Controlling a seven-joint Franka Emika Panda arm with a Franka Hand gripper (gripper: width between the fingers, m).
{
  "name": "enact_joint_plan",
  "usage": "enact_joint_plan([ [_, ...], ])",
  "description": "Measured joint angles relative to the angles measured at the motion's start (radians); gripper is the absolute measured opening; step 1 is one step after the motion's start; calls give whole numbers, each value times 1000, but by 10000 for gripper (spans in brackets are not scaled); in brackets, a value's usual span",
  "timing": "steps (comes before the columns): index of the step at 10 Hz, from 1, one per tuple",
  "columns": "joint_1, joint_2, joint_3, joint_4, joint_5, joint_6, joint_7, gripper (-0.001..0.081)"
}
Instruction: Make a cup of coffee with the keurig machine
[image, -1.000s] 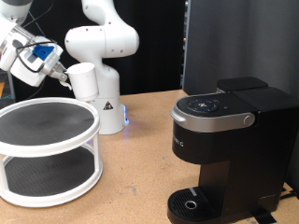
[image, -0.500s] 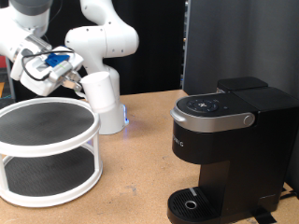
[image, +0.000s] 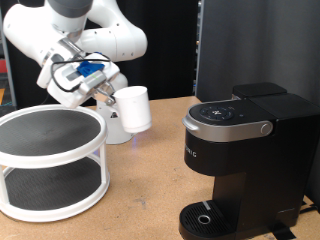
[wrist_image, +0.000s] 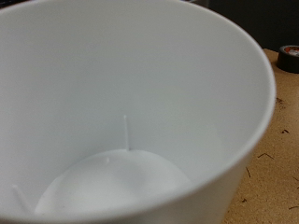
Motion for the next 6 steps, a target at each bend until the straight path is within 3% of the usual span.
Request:
enact_joint_plan([
  [2, 47, 35, 12, 17, 24, 9, 19, 74],
  [6, 50, 39, -5, 2, 41, 10, -11, 74],
])
